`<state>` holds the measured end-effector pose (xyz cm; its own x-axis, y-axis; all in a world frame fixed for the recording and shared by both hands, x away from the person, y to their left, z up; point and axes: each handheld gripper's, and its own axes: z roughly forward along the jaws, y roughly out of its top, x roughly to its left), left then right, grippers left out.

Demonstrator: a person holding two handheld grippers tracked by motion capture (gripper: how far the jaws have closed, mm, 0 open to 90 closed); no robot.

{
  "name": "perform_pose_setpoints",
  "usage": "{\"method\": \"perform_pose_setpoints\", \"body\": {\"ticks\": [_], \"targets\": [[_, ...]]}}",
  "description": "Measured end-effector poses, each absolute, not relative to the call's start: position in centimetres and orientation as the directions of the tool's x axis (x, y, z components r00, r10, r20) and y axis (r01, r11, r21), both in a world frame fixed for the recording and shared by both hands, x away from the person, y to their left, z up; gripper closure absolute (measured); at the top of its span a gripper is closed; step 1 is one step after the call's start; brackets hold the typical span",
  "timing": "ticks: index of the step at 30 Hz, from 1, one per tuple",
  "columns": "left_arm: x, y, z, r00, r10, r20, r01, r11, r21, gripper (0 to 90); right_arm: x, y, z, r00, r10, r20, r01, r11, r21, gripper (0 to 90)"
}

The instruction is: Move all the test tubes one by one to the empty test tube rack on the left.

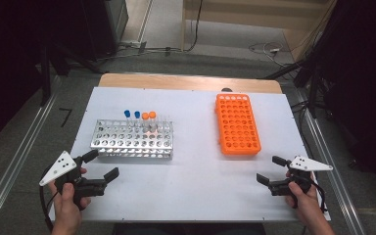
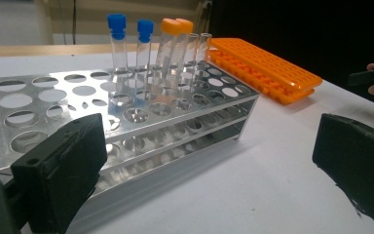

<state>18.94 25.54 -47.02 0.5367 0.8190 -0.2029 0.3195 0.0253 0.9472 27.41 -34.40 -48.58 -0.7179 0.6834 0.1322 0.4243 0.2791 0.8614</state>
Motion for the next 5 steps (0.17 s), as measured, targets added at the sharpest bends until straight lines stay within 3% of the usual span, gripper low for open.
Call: {"method": "perform_pose_setpoints", "body": {"ticks": [5], "targets": [[19.12, 25.15, -47.08, 0.537, 0.82, -0.199, 0.325, 0.016, 0.945, 0.0, 27.42, -34.41, -48.56, -0.716, 0.685, 0.132, 0.424, 0.278, 0.862, 0.0]]}}
